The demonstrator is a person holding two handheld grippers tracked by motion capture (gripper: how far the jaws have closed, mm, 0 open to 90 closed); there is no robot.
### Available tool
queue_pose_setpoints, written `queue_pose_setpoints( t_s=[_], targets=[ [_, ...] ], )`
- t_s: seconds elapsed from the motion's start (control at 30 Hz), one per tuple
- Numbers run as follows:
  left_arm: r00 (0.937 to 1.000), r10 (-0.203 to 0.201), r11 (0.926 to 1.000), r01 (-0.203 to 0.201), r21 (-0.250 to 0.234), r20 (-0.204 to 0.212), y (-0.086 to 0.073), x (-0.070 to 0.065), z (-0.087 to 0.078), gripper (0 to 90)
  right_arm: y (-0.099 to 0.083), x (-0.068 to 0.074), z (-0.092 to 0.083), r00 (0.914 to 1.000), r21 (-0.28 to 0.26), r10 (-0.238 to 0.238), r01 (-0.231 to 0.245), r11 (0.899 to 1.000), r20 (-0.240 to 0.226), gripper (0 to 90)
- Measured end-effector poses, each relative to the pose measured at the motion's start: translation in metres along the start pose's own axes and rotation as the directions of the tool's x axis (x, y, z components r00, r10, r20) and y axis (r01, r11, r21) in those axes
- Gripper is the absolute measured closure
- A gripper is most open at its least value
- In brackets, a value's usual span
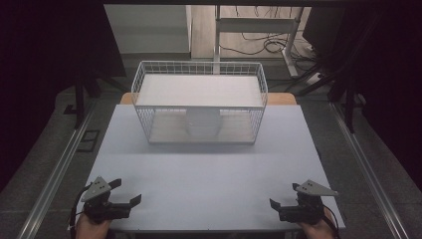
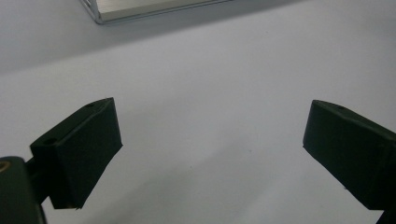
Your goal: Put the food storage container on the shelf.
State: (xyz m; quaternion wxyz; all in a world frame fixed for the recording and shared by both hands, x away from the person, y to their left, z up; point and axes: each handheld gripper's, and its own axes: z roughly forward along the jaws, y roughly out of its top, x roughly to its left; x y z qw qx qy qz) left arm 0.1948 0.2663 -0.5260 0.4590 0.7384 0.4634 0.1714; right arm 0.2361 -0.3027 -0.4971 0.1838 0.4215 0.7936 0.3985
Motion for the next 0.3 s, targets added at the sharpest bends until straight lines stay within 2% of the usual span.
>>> queue_pose_setpoints(
  t_s=[0.17,0.3],
  targets=[
    [0.9999,-0.010,1.0000,0.010,0.003,0.007,-0.0001,0.0011,0.0006,4.3,-0.0001,-0.0005,0.0009,0.9999,0.009,0.015,-0.015,1.000,0.006,0.0],
    [0.9999,-0.007,0.9998,0.007,0.017,0.008,0.0011,0.0009,0.0028,4.5,-0.0004,-0.0007,0.0017,0.9999,0.020,0.010,-0.010,1.000,0.005,0.0]
  ],
)
